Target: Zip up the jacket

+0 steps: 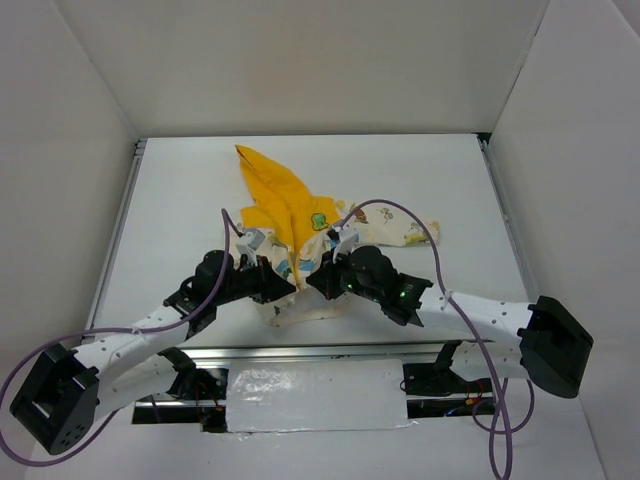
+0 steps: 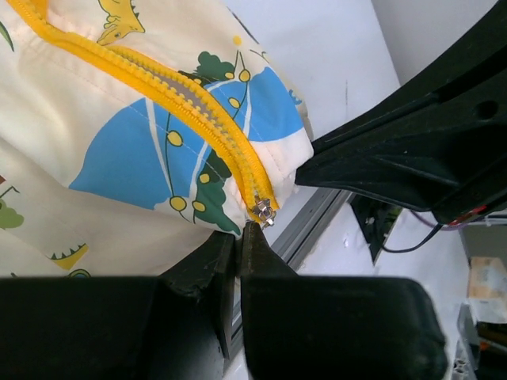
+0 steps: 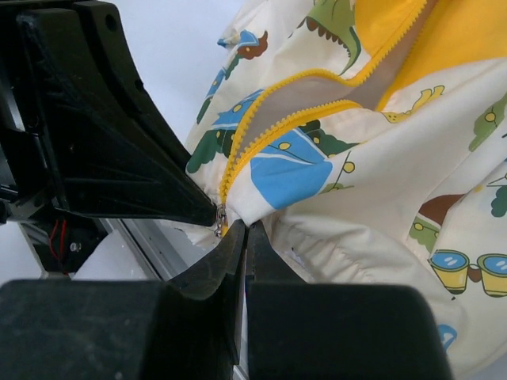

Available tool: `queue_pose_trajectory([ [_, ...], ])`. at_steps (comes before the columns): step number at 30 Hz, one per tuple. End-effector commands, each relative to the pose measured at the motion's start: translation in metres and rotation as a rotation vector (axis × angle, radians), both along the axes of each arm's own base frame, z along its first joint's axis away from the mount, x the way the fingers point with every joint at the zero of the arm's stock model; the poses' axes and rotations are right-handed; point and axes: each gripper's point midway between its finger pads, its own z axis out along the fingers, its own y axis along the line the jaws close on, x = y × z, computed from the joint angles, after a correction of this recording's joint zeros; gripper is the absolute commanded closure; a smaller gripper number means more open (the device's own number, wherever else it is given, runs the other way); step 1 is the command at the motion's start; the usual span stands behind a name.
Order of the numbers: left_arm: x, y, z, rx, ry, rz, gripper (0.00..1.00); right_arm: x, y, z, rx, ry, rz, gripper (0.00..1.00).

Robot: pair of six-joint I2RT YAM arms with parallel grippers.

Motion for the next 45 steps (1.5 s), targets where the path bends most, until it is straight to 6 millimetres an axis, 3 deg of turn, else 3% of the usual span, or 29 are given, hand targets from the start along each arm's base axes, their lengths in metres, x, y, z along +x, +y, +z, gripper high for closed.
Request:
queue_pose_trajectory([
  [1,-0.012,-0.008,0.005,0.012,-0.032,-0.117,1.00,0.015,0.014,0.034,0.020,-0.072,0.014,1.00],
  [3,-0.010,-0.007,0.003,0.017,-0.030,-0.104,1.00,0.025,0.011,0.021,-0.020,-0.039,-0.045,1.00],
  [6,-0.009,-0.007,-0.004,0.025,-0.011,-0.101,1.00,0.019,0.014,0.004,-0.041,0.045,-0.029,1.00],
  [8,-0.009,-0.009,-0.006,0.012,0.000,-0.103,1.00,0.012,0.014,-0.001,-0.022,0.064,-0.009,0.88],
  [11,-0.010,-0.011,-0.009,-0.002,0.013,-0.109,1.00,0.002,0.016,0.010,0.039,0.070,0.023,0.79],
  [16,-0.013,-0.013,-0.006,-0.025,0.012,-0.124,1.00,-0.011,0.013,0.031,0.104,0.086,0.051,0.47],
  [20,-0.013,-0.013,-0.009,-0.020,0.018,-0.119,1.00,-0.011,0.002,0.048,0.136,0.075,0.006,0.41],
  [23,-0.014,-0.013,-0.011,-0.023,0.023,-0.121,1.00,-0.016,-0.001,0.056,0.157,0.091,0.007,0.31],
  [24,-0.013,-0.013,-0.010,-0.024,0.020,-0.119,1.00,-0.019,-0.001,0.058,0.165,0.098,0.012,0.19],
  [30,-0.011,-0.015,-0.007,-0.026,0.014,-0.120,1.00,-0.048,0.007,0.039,0.230,0.207,0.095,0.23],
  [31,-0.010,-0.015,-0.008,-0.025,0.019,-0.121,1.00,-0.054,0.004,0.021,0.219,0.243,0.101,0.24],
  [32,-0.010,-0.016,-0.008,-0.026,0.018,-0.124,1.00,-0.057,0.008,0.025,0.267,0.249,0.116,0.25],
  [33,-0.010,-0.016,-0.009,-0.027,0.020,-0.125,1.00,-0.064,0.005,0.008,0.255,0.278,0.116,0.26],
  [39,-0.010,-0.018,-0.011,-0.030,0.029,-0.134,1.00,-0.068,0.007,-0.013,0.276,0.282,0.128,0.30],
  [45,-0.010,-0.018,-0.008,-0.038,0.022,-0.134,1.00,-0.059,0.014,-0.033,0.237,0.278,0.110,0.32],
])
